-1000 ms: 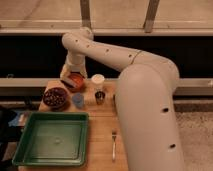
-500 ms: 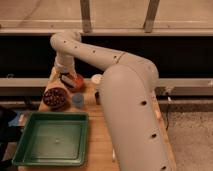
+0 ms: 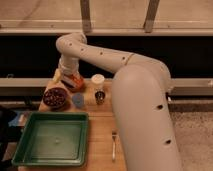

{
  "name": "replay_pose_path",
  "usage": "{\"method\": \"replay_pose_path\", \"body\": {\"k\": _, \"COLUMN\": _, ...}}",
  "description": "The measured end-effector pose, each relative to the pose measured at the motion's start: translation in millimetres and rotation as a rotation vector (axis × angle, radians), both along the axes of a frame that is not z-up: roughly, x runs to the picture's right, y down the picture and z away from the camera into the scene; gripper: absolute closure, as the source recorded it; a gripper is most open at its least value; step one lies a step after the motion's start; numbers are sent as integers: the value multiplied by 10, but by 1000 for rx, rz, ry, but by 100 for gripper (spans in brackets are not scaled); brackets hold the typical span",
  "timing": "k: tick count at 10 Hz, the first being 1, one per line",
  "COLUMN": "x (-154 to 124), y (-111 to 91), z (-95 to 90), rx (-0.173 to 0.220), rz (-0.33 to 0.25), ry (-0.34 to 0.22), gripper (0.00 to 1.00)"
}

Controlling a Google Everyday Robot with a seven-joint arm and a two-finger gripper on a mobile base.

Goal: Place grapes in table surface

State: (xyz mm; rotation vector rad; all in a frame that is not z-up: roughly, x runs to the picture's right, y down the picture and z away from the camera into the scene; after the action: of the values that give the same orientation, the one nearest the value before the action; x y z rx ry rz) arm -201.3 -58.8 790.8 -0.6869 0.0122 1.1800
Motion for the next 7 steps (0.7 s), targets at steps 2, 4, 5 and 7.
{"method": "replay_pose_path", "body": {"k": 2, "x": -154, "y": 47, "z": -55, "rx": 14, "rz": -27, "ry": -55, "gripper": 20}}
{"method": "replay_pose_path", "body": {"k": 4, "x": -431, "y": 115, "z": -83, "rx": 20, "rz": -60, "ry": -126, "gripper": 20}}
{"method": "replay_pose_path", "body": {"k": 5, "x": -525, "y": 167, "z": -70, "rx": 16, "rz": -75, "ry": -152, "gripper": 20}}
{"method": "replay_pose_path", "body": {"k": 7, "x": -688, "y": 345, "z": 51, "rx": -6, "rz": -100, "ry": -180, "gripper": 20}}
